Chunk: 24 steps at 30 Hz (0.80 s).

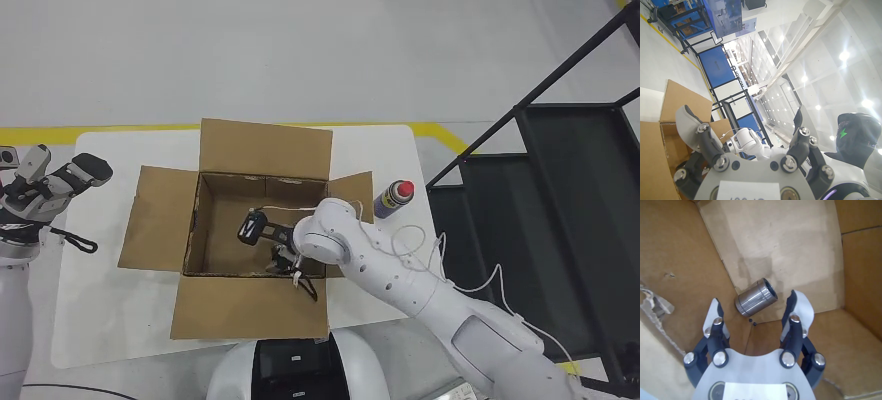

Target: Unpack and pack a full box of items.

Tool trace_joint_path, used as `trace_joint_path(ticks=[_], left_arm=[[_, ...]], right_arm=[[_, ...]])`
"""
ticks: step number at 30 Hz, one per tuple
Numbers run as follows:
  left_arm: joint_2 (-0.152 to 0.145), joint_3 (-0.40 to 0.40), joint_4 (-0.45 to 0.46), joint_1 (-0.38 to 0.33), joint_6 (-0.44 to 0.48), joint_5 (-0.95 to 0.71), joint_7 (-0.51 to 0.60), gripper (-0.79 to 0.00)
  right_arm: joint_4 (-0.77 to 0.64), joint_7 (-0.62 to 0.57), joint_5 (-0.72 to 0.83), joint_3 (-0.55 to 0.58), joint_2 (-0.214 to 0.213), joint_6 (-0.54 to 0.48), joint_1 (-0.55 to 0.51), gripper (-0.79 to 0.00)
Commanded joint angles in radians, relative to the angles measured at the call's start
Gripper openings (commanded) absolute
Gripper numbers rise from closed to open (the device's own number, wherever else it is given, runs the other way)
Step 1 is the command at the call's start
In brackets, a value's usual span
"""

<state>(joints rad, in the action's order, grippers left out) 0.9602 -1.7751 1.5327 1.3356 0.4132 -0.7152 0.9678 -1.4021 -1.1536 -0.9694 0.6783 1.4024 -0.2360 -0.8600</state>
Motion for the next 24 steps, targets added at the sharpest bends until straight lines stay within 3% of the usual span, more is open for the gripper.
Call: trace_joint_path(ticks=[1, 8, 18, 19, 20, 21, 22, 23, 24], left_arm=[[0.0, 0.0, 0.0, 0.0, 0.0, 0.0, 0.0, 0.0], [0.0, 0.0, 0.0, 0.0, 0.0, 0.0, 0.0, 0.0], [0.0, 0.0, 0.0, 0.0, 0.0, 0.0, 0.0, 0.0], [0.0, 0.0, 0.0, 0.0, 0.0, 0.0, 0.0, 0.0], [0.0, 0.0, 0.0, 0.0, 0.0, 0.0, 0.0, 0.0], [0.0, 0.0, 0.0, 0.0, 0.0, 0.0, 0.0, 0.0], [0.0, 0.0, 0.0, 0.0, 0.0, 0.0, 0.0, 0.0], [0.0, 0.0, 0.0, 0.0, 0.0, 0.0, 0.0, 0.0], [0.0, 0.0, 0.0, 0.0, 0.0, 0.0, 0.0, 0.0]], right_arm=[[0.006, 0.007, 0.026, 0.01, 0.003, 0.043, -0.008, 0.0], [0.103, 0.058, 0.106, 0.011, 0.026, 0.145, 0.006, 0.0], [0.279, 0.109, 0.156, -0.056, 0.078, 0.157, 0.071, -0.012], [0.291, 0.114, 0.162, -0.062, 0.083, 0.155, 0.075, -0.105], [0.303, 0.117, 0.166, -0.069, 0.088, 0.15, 0.08, -0.326], [0.313, 0.119, 0.169, -0.074, 0.093, 0.148, 0.084, -0.465], [0.323, 0.12, 0.175, -0.078, 0.097, 0.146, 0.088, -0.489], [0.334, 0.121, 0.177, -0.081, 0.1, 0.143, 0.092, -0.582], [0.343, 0.122, 0.177, -0.083, 0.103, 0.142, 0.095, -0.613]])
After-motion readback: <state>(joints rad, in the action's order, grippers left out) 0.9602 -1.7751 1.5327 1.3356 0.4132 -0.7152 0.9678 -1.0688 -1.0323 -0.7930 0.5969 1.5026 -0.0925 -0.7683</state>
